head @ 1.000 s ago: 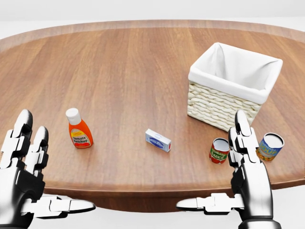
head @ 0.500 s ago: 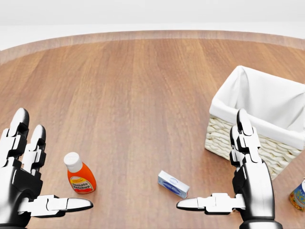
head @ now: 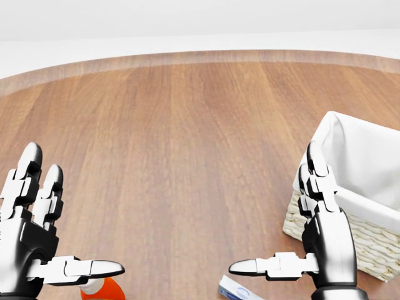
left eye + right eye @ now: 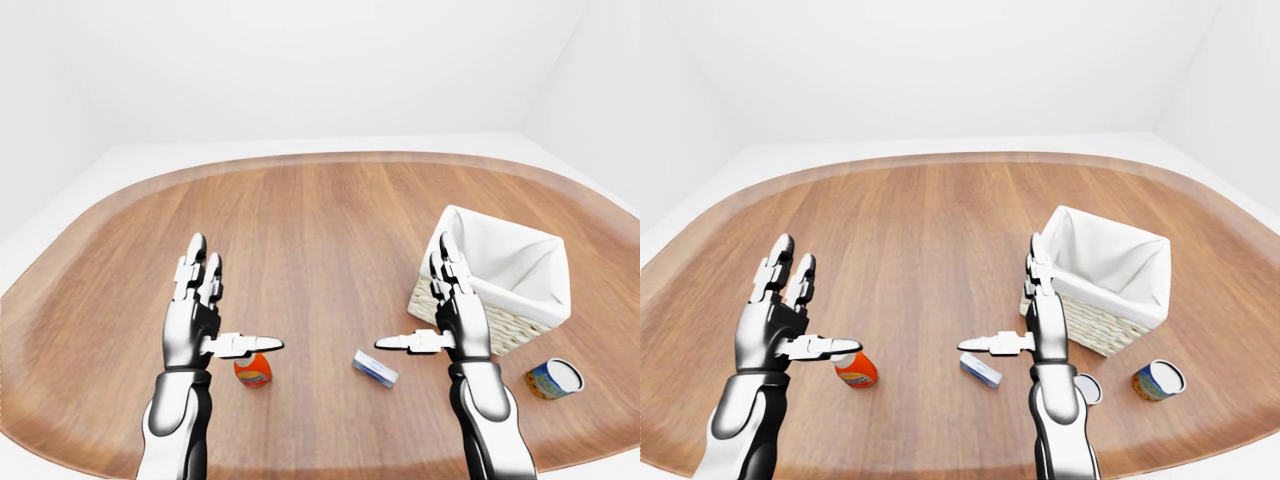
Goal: Pick up the ketchup, and put it in the basket.
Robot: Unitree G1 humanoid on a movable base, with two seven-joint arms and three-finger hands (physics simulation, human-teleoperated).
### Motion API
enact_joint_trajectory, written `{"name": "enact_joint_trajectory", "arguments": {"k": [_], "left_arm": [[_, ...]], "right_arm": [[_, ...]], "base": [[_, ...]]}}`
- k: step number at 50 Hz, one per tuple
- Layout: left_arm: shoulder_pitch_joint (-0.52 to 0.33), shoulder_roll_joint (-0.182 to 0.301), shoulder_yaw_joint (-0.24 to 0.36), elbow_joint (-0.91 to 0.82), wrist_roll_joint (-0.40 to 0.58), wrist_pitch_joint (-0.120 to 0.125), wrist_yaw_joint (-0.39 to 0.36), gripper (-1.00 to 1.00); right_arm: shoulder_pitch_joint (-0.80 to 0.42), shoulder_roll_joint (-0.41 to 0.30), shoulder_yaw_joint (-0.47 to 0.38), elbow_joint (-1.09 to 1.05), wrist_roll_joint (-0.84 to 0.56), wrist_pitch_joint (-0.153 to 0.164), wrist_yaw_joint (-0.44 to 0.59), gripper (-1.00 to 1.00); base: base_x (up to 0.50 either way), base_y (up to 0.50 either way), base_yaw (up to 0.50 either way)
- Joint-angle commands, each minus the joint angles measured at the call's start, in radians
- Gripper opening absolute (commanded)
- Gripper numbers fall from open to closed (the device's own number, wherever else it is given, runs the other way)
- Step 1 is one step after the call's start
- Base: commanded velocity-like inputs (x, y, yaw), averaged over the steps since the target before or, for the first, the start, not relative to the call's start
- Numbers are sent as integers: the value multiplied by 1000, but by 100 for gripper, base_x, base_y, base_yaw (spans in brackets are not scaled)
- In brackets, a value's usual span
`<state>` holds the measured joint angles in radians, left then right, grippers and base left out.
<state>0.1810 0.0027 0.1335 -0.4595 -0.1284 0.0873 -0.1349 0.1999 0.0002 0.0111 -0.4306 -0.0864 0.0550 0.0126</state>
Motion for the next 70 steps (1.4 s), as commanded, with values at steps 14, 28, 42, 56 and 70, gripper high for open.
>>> {"name": "enact_joint_trajectory", "arguments": {"k": [14, 28, 42, 56, 70], "left_arm": [[14, 1, -16, -6, 22, 0, -12, 100], [50, -7, 27, 45, 31, -6, -29, 100], [75, -13, 76, 127, 45, -99, -46, 100], [47, 3, 109, 212, 69, -150, -32, 100], [-18, 40, 140, 391, 80, -175, -2, 100]], "right_arm": [[-11, 1, -9, 14, 21, 24, -12, 100], [-17, 0, -19, 24, 30, 23, -4, 100], [-21, 0, -20, 22, 27, 27, -5, 100], [-17, 1, -17, 22, 25, 23, -3, 100], [-24, -1, -24, 33, 26, 18, -5, 100]], "base": [[0, 0, 0], [0, 0, 0], [0, 0, 0], [0, 0, 0], [0, 0, 0]]}}
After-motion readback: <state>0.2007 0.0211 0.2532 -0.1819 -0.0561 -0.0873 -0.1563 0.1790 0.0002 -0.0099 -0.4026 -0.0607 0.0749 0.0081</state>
